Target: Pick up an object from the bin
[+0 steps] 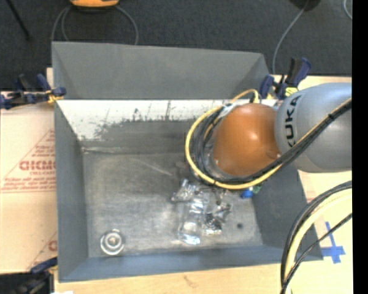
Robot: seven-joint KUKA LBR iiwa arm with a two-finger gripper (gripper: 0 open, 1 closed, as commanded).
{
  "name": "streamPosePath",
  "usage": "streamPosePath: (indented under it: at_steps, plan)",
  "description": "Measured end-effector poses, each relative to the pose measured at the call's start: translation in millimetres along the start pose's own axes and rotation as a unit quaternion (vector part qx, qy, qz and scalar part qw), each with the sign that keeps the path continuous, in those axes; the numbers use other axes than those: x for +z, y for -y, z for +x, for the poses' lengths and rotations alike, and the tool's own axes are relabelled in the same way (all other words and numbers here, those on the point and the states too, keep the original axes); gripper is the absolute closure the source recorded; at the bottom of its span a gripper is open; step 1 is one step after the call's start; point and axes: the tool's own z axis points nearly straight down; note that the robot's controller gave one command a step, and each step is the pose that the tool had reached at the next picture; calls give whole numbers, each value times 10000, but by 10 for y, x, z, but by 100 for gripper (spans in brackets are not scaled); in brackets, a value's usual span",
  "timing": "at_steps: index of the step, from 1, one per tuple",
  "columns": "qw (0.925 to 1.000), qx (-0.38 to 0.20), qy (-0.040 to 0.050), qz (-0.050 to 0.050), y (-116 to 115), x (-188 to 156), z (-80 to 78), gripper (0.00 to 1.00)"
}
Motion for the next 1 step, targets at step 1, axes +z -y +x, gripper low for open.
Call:
streamPosePath:
  at_steps: [1]
  plan:
    - [10000, 11, -13, 22, 26, -20, 16, 100]
